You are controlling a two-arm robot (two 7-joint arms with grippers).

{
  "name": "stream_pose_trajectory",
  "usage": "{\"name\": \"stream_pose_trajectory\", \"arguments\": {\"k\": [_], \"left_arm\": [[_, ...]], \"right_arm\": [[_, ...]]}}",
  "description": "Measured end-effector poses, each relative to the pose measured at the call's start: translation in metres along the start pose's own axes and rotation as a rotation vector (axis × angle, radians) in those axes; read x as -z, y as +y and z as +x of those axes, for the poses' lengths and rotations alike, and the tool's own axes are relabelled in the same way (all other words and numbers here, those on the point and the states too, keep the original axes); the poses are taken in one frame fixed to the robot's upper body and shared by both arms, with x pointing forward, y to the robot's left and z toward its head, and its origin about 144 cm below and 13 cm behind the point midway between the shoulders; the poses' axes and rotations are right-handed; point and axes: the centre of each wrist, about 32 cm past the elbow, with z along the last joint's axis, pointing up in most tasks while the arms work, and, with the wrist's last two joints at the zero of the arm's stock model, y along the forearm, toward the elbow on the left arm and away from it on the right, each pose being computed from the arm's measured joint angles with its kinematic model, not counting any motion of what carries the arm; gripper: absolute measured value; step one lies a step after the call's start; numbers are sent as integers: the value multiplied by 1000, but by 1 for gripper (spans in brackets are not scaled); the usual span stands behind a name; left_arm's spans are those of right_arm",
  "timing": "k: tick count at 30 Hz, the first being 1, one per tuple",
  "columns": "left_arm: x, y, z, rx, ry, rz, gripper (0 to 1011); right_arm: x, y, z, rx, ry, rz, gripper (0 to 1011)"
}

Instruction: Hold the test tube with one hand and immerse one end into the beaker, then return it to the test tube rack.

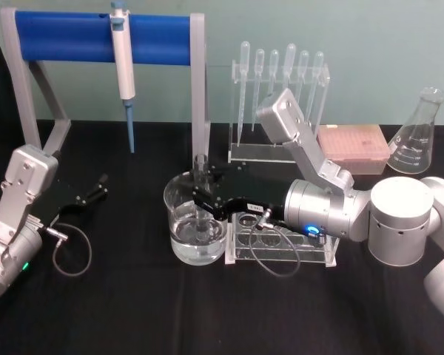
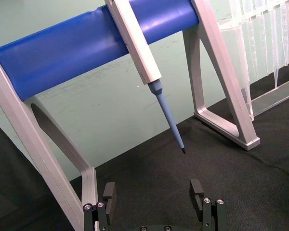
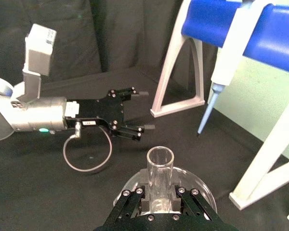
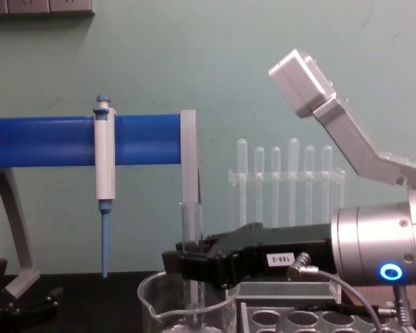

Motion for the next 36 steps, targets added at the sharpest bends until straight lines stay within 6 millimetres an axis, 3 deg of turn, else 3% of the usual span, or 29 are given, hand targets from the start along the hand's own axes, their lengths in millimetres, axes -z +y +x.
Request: {"name": "stream_pose_trajectory", "arguments": {"k": [12,23,28,36], "left_arm": [[0,0,0,0,0,0,1000],[0,0,0,0,0,0,1000],[0,0,0,0,0,0,1000],[0,0,0,0,0,0,1000]], "right_arm": [[-22,-8,3,-4,-30,66,227],[-61,-25,2,-16,-87,129,227],[-85,-44,-1,-18,-115,152,227],[-98,-79,-7,17,-124,167,227]]}}
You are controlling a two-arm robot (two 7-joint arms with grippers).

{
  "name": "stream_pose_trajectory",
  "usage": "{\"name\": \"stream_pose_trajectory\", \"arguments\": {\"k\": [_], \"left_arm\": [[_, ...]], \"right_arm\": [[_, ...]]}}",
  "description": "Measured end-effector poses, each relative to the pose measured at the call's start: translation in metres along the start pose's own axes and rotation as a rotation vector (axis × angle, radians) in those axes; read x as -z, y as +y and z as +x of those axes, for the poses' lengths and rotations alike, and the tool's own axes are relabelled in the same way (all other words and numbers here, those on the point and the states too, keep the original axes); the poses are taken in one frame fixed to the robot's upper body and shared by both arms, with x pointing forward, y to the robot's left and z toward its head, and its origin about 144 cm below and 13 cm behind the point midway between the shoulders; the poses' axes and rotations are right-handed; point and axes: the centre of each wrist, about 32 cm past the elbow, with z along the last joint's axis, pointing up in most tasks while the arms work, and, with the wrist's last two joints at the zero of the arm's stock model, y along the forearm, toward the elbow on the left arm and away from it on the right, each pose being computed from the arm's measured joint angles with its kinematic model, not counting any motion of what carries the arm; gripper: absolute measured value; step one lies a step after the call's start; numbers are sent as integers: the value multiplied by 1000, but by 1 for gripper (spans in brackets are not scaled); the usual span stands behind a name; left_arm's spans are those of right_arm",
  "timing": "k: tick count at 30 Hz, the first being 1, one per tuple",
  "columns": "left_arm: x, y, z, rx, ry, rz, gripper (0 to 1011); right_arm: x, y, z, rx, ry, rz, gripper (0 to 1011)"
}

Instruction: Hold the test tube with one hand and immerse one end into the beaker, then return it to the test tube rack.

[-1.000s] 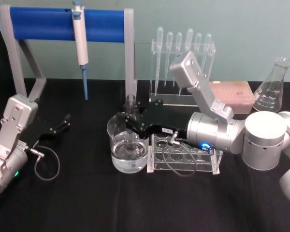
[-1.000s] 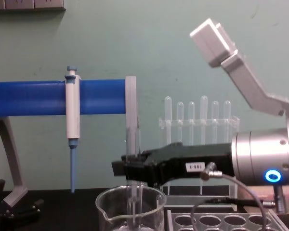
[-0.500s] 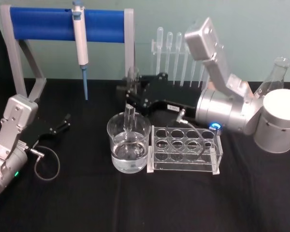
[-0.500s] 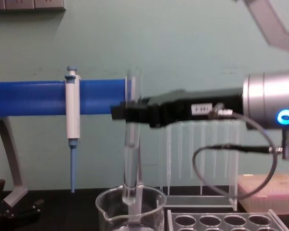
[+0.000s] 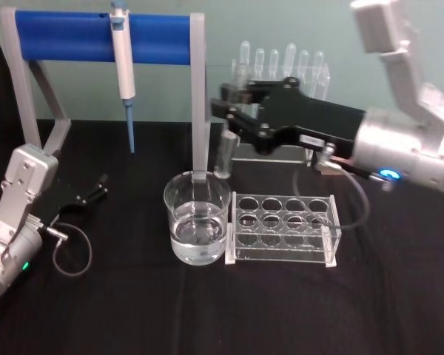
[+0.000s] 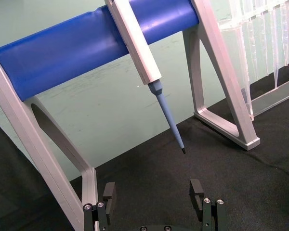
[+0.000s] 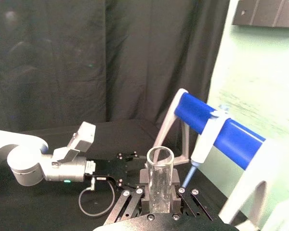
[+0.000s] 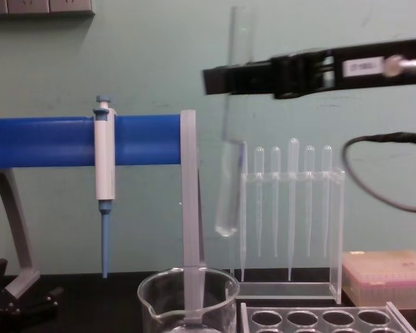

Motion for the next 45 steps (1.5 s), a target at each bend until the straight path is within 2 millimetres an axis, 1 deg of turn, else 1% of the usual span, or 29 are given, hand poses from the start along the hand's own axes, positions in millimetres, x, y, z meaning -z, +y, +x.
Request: {"name": "stream_pose_trajectory", "arguments": {"k": [2,4,5,8,12,16,21,30,39,45], "left_arm": [[0,0,0,0,0,0,1000],[0,0,0,0,0,0,1000],[0,0,0,0,0,0,1000],[0,0,0,0,0,0,1000],[0,0,0,0,0,0,1000],[0,0,0,0,0,0,1000],[0,0,0,0,0,0,1000],[0,0,0,0,0,0,1000],[0,0,0,0,0,0,1000],[0,0,0,0,0,0,1000]], "right_arm": [[-1,-11,-2,11,3,-3,227],[-1,-18,-3,19,5,-6,227],[1,-25,-5,28,8,-14,227],[6,-38,-7,47,16,-29,227],[14,-50,-9,69,24,-45,226],[23,-58,-10,89,32,-60,227],[37,-60,-9,111,61,-72,227],[56,-56,-9,129,95,-83,227],[70,-49,-7,129,107,-101,227],[75,-48,-6,135,109,-112,226]]}}
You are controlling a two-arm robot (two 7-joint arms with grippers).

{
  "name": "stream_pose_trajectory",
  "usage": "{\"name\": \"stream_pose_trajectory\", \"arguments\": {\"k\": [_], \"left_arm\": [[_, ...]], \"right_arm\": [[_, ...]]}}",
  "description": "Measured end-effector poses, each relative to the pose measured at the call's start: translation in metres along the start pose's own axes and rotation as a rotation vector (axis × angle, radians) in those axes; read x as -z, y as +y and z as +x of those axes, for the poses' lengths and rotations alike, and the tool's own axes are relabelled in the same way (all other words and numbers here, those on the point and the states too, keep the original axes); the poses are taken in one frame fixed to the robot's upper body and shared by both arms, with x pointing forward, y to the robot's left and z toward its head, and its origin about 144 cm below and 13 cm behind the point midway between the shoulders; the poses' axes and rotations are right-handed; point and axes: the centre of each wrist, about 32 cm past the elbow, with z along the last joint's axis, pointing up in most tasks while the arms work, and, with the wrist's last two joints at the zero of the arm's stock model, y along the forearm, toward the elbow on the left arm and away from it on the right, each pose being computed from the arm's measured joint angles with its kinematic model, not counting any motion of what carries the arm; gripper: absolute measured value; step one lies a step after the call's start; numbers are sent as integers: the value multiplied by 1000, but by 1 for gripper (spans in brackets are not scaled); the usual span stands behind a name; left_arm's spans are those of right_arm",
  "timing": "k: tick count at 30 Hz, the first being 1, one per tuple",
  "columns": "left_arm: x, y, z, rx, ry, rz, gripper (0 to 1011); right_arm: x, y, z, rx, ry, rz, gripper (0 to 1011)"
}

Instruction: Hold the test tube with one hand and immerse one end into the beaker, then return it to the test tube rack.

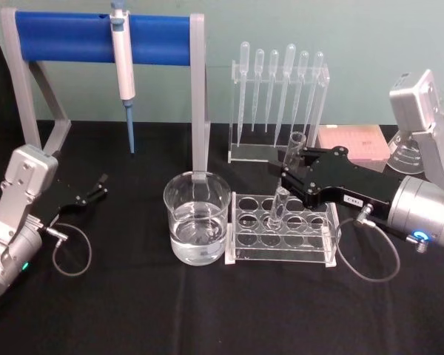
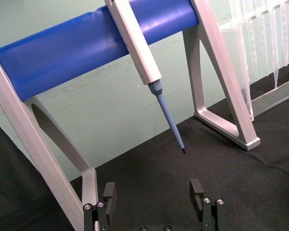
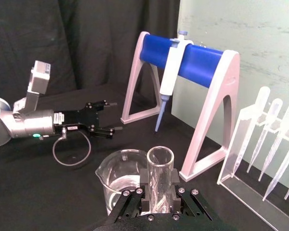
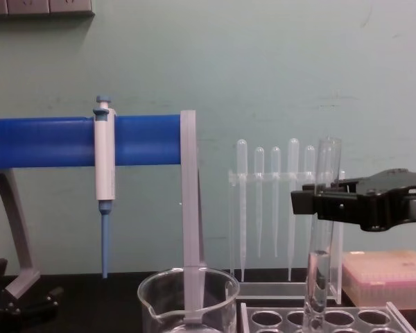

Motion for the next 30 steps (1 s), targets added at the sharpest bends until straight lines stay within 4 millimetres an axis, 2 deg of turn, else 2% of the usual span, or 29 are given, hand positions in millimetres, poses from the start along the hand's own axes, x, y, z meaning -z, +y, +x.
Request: {"name": "stream_pose_trajectory", "arguments": {"k": [30], "left_arm": [[0,0,0,0,0,0,1000]], "right_arm": [[30,9,1,27,27,-51,227]]}}
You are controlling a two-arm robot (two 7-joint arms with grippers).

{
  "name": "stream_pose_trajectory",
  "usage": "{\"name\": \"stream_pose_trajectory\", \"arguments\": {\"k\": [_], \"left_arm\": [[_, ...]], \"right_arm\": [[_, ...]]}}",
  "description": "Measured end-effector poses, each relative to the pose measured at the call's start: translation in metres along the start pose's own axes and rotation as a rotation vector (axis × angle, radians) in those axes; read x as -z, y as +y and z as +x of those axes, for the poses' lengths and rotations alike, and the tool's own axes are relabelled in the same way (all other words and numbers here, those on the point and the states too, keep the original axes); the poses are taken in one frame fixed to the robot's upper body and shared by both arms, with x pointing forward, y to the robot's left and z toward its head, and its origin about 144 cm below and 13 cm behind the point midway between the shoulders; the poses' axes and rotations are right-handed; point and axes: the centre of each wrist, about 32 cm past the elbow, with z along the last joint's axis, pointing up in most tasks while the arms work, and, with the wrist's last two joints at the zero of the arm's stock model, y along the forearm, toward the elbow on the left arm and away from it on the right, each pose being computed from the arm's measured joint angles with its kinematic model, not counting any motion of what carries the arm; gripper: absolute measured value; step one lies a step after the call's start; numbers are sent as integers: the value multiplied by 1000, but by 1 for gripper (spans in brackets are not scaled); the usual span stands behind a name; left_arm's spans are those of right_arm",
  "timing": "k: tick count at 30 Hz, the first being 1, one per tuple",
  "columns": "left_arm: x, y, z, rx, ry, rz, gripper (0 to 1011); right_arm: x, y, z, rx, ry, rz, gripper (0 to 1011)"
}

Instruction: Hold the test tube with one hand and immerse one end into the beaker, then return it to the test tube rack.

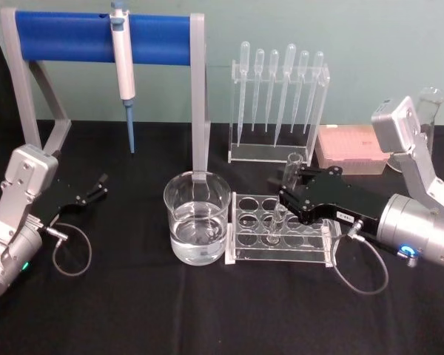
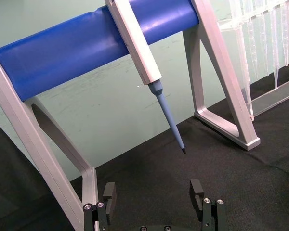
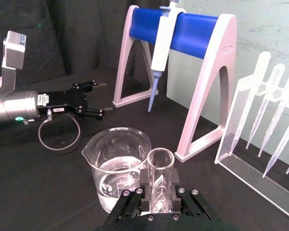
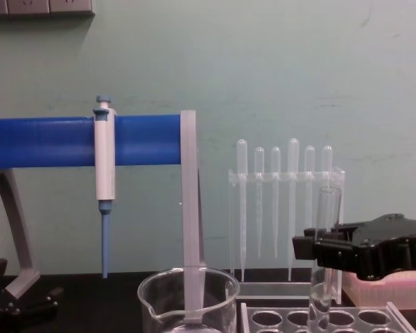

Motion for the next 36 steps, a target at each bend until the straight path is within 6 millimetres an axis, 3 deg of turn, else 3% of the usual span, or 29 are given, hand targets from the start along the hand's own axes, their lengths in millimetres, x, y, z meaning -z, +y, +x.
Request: {"name": "stream_pose_trajectory", "arguments": {"k": [36], "left_arm": [[0,0,0,0,0,0,1000]], "right_arm": [[12,9,-2,-4,-19,-28,227]]}}
